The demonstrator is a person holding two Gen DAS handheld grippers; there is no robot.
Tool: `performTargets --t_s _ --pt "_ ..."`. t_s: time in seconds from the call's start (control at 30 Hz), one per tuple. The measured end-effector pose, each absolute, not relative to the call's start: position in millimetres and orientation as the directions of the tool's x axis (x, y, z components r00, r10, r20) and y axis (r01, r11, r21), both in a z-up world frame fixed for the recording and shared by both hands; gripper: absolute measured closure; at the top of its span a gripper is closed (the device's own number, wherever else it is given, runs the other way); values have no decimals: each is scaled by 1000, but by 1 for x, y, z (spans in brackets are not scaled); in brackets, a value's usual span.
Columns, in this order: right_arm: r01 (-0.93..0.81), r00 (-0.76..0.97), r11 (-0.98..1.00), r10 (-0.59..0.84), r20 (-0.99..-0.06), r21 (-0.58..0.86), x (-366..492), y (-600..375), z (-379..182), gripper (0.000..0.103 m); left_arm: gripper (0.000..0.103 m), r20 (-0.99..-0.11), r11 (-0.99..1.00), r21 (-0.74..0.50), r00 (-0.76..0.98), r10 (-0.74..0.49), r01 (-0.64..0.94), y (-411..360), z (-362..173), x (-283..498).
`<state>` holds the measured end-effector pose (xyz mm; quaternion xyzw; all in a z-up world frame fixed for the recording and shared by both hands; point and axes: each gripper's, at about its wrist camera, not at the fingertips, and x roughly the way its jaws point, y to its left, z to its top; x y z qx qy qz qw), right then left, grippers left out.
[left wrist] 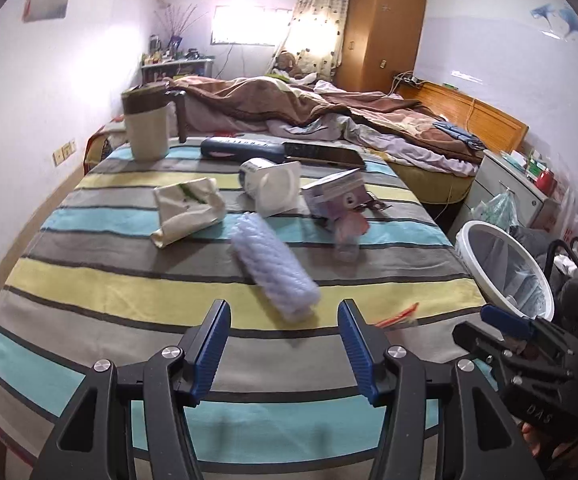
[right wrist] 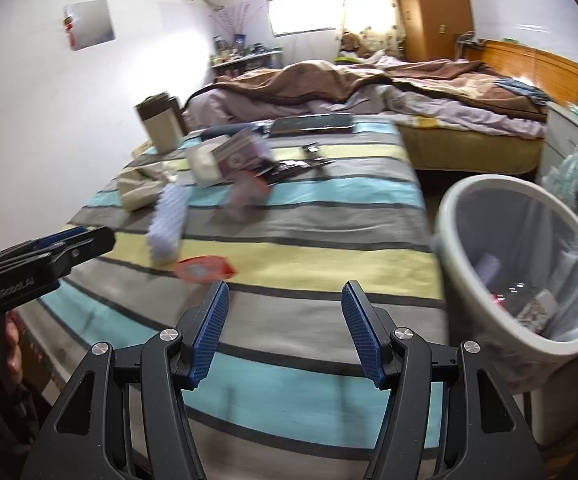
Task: Collect trash
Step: 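Grasp the clear orange-lidded cup with the right tool while the left tool grasps another foam net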
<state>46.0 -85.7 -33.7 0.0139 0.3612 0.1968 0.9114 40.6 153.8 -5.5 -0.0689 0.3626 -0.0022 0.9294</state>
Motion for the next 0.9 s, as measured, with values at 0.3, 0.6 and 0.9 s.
performTargets --t_s 0.3,0.6,0.9 --pt "-413 612 899 392 -687 146 51 -52 -44 43 47 -674 987 -149 736 -62 -53 172 -10 53" --pt "-420 580 900 365 -728 117 63 -38 -52 43 47 -727 985 -168 679 -103 -30 171 -25 87" --pt "-401 577 908 352 -737 120 72 -40 -53 62 47 -743 979 -200 658 -126 -39 171 -32 117"
